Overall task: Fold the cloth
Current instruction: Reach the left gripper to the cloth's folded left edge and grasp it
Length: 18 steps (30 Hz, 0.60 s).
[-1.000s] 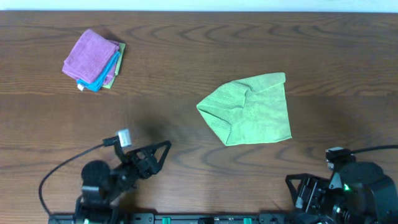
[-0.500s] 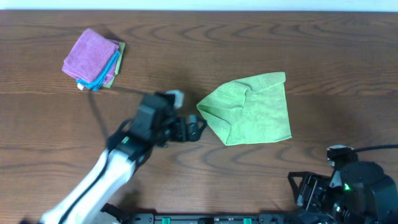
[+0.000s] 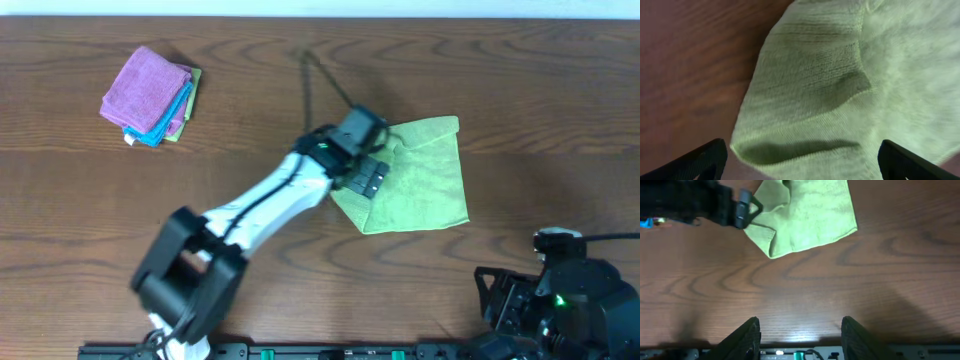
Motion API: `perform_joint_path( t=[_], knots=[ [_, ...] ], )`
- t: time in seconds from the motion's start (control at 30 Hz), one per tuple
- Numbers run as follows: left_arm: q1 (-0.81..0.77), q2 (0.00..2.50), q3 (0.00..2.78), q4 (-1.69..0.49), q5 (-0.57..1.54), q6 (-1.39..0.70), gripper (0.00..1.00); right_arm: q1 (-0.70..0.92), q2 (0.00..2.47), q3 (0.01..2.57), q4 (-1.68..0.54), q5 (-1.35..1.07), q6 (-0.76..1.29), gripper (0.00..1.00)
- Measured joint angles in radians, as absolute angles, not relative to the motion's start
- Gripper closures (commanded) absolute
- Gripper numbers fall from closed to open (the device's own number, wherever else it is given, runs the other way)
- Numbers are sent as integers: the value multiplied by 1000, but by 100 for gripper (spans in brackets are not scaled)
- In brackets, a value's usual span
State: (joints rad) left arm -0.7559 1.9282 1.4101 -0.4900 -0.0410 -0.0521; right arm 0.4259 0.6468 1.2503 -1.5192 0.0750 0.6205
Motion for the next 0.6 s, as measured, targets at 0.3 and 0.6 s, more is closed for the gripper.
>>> perform_joint_path(
  t=[0.3,0.6],
  knots=[
    [-863,2053,1426,-442,-212,131,31,426,647,1250,-1520,102,596,46],
    [-859,2053,1427,-359,-85,155,36,426,647,1250,-1520,110,587,47]
  ],
)
